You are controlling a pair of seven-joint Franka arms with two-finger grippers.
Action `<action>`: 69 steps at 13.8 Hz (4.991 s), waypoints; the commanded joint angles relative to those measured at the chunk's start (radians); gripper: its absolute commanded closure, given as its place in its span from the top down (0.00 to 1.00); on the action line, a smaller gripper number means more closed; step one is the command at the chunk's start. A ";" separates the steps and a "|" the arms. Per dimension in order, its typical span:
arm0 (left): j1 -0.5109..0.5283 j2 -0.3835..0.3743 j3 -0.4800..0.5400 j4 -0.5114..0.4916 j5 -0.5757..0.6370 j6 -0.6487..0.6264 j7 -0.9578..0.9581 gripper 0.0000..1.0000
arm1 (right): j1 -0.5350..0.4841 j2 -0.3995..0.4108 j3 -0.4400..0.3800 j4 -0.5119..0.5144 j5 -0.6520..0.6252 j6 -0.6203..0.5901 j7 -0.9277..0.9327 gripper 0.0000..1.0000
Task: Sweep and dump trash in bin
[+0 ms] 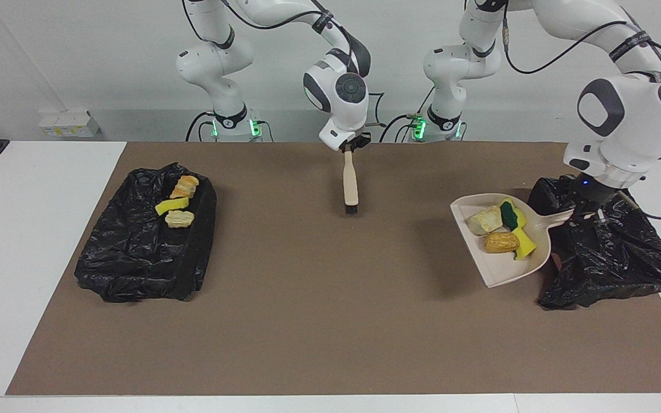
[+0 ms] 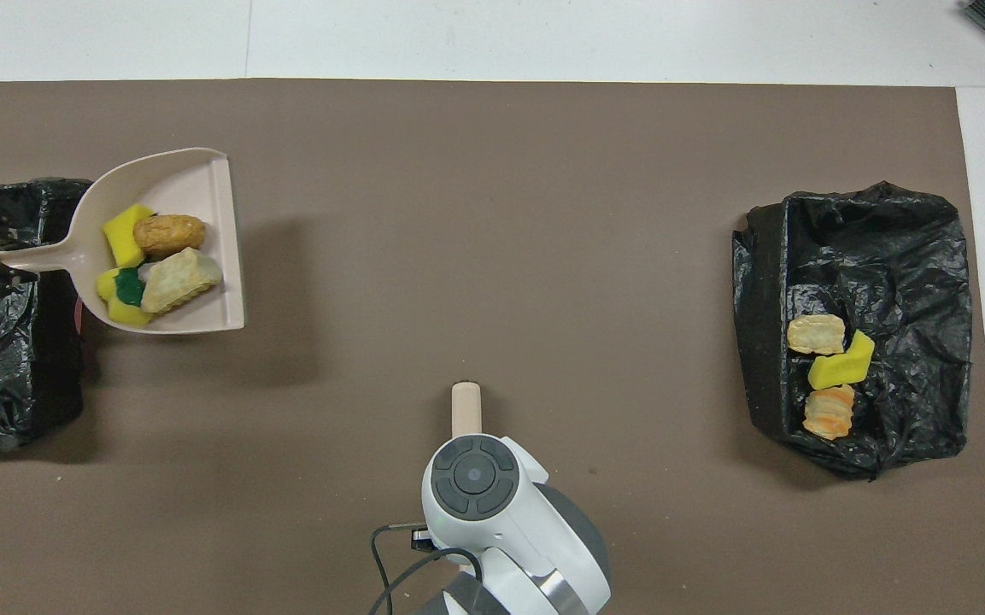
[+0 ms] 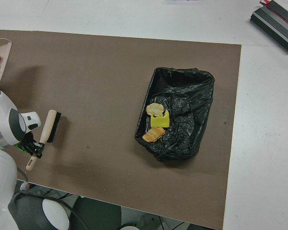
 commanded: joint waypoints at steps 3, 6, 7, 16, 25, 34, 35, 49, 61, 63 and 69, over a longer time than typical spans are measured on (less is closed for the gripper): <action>0.217 0.005 -0.002 0.032 -0.012 -0.018 0.317 0.00 | -0.004 -0.007 -0.002 -0.032 0.007 0.047 0.004 0.19; 0.331 0.013 -0.002 0.067 0.030 0.011 0.460 0.00 | -0.005 0.003 -0.003 -0.015 -0.013 0.037 -0.004 1.00; 0.342 0.025 0.000 0.094 0.067 0.019 0.460 0.00 | -0.011 0.012 -0.005 0.001 -0.039 0.037 -0.014 1.00; 0.284 0.045 0.000 0.096 0.526 0.135 0.128 0.00 | -0.235 0.047 -0.012 0.082 -0.234 0.212 -0.028 1.00; 0.180 -0.090 0.000 -0.085 1.011 0.144 -0.120 0.00 | -0.424 -0.071 -0.100 0.258 -0.363 -0.031 -0.131 1.00; 0.135 -0.183 -0.009 -0.076 0.926 0.072 -0.129 0.00 | -0.545 -0.223 -0.305 0.396 -0.341 -0.336 -0.588 1.00; 0.129 -0.180 -0.012 -0.076 0.878 0.059 -0.161 0.00 | -0.539 -0.230 -0.337 0.431 -0.340 -0.383 -0.620 1.00; -0.124 -0.188 -0.020 -0.085 0.306 -0.170 -0.872 0.00 | -0.522 -0.304 -0.375 0.482 -0.303 -0.564 -0.677 1.00; 0.158 -0.182 -0.002 -0.074 0.276 -0.069 -0.375 0.00 | -0.524 -0.301 -0.368 0.487 -0.304 -0.567 -0.671 1.00; 0.212 -0.171 -0.003 -0.048 0.380 -0.018 -0.219 0.00 | -0.524 -0.301 -0.368 0.485 -0.304 -0.567 -0.669 1.00; 0.164 -0.134 -0.014 0.015 0.820 -0.040 -0.170 0.00 | -0.524 -0.301 -0.368 0.487 -0.304 -0.566 -0.669 1.00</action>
